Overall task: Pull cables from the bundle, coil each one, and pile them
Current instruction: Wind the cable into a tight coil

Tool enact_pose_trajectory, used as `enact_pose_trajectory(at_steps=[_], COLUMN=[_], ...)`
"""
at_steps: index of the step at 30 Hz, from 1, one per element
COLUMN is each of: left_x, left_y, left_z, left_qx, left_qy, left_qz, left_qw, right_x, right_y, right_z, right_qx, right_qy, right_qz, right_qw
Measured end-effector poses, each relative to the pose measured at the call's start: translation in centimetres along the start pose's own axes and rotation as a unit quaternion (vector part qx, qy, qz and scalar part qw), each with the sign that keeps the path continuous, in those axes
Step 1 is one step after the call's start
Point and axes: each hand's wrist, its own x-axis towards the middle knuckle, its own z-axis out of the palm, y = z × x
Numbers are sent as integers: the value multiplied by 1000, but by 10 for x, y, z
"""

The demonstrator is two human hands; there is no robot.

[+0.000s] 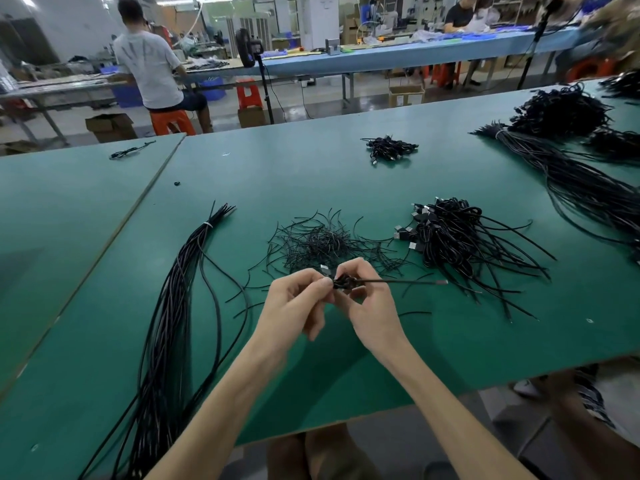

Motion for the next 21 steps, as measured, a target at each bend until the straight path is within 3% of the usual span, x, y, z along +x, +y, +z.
enact_pose_trajectory(at_steps=[4,7,12,14,17,21], left_x=[-7,-11,0,5,12,18], left_y=[0,-3,-1,-3,-7,-14], left_z=[0,5,-1,-7,-18,-28], left_qx=[-111,-130,72,163,290,359], left_qy=[-64,-81,-31,-14,-2,1], left_qz=[-138,-166,16,93,189,202], left_qw=[982,974,997,982,938,911], right_x=[0,1,3,4,3,2], right_y=[3,5,7,4,0,1], right_z=[-4,-4,-2,-1,-3,-6], right_qx=[7,2,49,88,99,67], right_qy=[18,51,71,46,-39,-71], right_qz=[-40,-47,39,90,90,72], right_qw=[999,998,996,991,990,993])
